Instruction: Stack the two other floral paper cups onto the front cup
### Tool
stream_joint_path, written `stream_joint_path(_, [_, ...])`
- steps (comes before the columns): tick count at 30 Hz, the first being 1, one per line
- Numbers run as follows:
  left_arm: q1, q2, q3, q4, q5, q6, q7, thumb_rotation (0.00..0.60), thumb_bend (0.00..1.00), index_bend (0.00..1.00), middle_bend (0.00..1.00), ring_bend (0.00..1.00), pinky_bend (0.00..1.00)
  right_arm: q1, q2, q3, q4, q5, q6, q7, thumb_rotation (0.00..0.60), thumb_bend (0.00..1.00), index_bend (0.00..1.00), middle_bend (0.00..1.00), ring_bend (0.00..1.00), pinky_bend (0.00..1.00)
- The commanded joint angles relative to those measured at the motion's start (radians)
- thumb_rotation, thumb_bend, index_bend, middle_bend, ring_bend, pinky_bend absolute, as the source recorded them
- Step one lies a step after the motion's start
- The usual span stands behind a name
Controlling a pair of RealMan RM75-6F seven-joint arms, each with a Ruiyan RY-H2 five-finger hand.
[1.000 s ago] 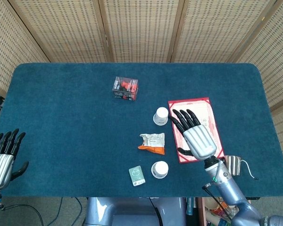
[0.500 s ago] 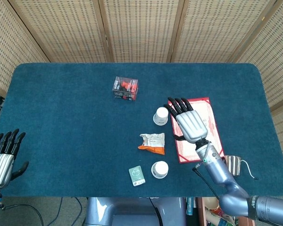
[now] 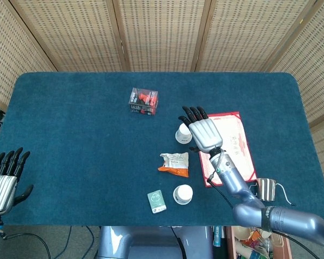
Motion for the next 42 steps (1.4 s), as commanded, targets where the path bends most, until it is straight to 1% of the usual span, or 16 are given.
stream_joint_path(1, [0.0,0.001,0.0,0.0,0.0,0.001,-0.001,0.6,0.31,0.0,0.0,0.0,0.0,0.023,-0.027,-0.002,0.042,0.033,-0.016,-0.009,0.6,0.07,0.21,0.0,0.0,0.0])
stream_joint_path(5, [0.001,0.002,0.0,-0.001,0.007,0.009,-0.003,0.6,0.31,0.0,0.0,0.0,0.0,0.049,-0.057,-0.005,0.097,0.066,-0.026,-0.016,0.6,0.07,0.21,0.0,0.0,0.0])
stream_joint_path(14, [0.004,0.0,0.003,0.002,0.014,0.016,-0.008,0.6,0.31,0.0,0.0,0.0,0.0,0.083,-0.092,-0.015,0.176,0.112,-0.033,-0.034,0.6,0.07,0.21,0.0,0.0,0.0])
stream_joint_path(21, [0.003,0.001,0.006,-0.001,0.017,0.013,-0.006,0.6,0.31,0.0,0.0,0.0,0.0,0.098,-0.118,-0.029,0.243,0.142,-0.046,-0.04,0.6,0.07,0.25,0.0,0.0,0.0])
stream_joint_path(35, [-0.001,-0.005,0.008,-0.002,0.013,0.0,0.011,0.6,0.31,0.0,0.0,0.0,0.0,0.12,-0.162,-0.05,0.334,0.143,-0.082,-0.017,0.6,0.07,0.28,0.0,0.0,0.0])
stream_joint_path(42, [-0.003,-0.007,0.01,-0.003,0.014,-0.004,0.017,0.6,0.31,0.0,0.0,0.0,0.0,0.134,-0.188,-0.05,0.385,0.151,-0.106,-0.008,0.6,0.07,0.29,0.0,0.0,0.0])
